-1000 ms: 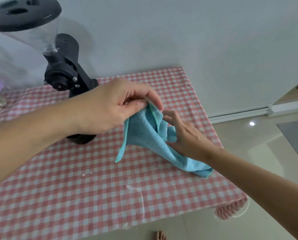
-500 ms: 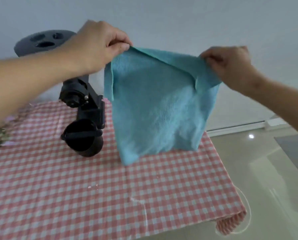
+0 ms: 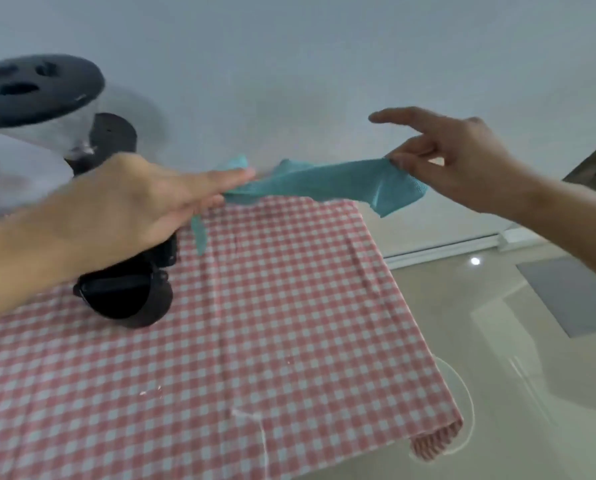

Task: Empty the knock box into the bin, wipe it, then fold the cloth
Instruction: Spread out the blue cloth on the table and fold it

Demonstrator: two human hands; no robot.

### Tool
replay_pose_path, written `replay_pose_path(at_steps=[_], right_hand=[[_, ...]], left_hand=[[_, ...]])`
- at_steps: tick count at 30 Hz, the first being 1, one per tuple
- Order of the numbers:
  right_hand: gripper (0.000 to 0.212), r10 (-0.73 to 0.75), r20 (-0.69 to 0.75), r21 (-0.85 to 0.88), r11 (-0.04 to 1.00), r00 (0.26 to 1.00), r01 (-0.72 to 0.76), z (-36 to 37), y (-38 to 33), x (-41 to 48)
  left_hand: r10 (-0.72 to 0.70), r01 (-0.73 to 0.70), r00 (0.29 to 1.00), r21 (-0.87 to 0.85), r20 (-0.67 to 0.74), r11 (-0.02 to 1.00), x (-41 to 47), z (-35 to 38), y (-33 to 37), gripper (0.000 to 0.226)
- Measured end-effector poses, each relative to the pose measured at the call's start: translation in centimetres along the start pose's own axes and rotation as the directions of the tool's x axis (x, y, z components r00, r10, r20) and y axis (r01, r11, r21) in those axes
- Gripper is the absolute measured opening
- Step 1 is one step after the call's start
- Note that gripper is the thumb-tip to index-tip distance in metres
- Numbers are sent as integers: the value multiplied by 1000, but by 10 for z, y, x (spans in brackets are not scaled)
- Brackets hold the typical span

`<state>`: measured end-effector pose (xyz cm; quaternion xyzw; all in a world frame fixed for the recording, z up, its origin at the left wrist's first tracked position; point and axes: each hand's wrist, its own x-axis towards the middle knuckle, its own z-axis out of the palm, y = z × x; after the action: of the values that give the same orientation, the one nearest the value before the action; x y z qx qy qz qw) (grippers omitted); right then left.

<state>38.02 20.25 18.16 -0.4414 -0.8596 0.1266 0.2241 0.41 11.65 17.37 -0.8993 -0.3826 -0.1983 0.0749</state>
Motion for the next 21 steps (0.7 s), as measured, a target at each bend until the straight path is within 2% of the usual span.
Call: replay_pose_path(at_steps=[2, 4, 7, 10, 12, 14, 16, 18, 21], right_hand=[[48, 25, 23, 12, 1000, 999, -25, 44, 11, -34], [44, 78, 60, 40, 996, 995, -80, 89, 20, -70], [42, 141, 182, 35, 988, 973, -150, 147, 31, -122], [35, 126, 287, 3, 991, 950, -133, 188, 41, -167], [30, 94, 261, -16, 996, 961, -93, 204, 45, -187], [31, 64, 177, -73, 996, 982, -52, 211, 46, -200], [38, 89, 115, -126, 989, 989, -74, 215, 43, -213], [48, 123, 70, -147, 983, 990, -112, 216, 41, -226], [57, 132, 34, -177, 976, 991, -124, 219, 44, -240]], left_hand=[[-16, 16, 996, -2, 90, 1000, -34, 40, 15, 70], [-77, 83, 980, -25, 182, 996, -66, 83, 36, 80], [-95, 98, 963, -1, 251, 995, -111, 146, 77, 73], [-44, 52, 951, -20, 307, 998, -146, 187, 114, 66], [-37, 40, 961, -5, 273, 999, -156, 199, 127, 49], [-84, 86, 971, 0, 223, 996, -157, 205, 130, 34], [-135, 137, 969, 3, 207, 991, -157, 205, 126, 39], [-180, 185, 950, 6, 254, 983, -162, 203, 118, 48], [-197, 208, 935, -6, 295, 978, -174, 196, 112, 43]])
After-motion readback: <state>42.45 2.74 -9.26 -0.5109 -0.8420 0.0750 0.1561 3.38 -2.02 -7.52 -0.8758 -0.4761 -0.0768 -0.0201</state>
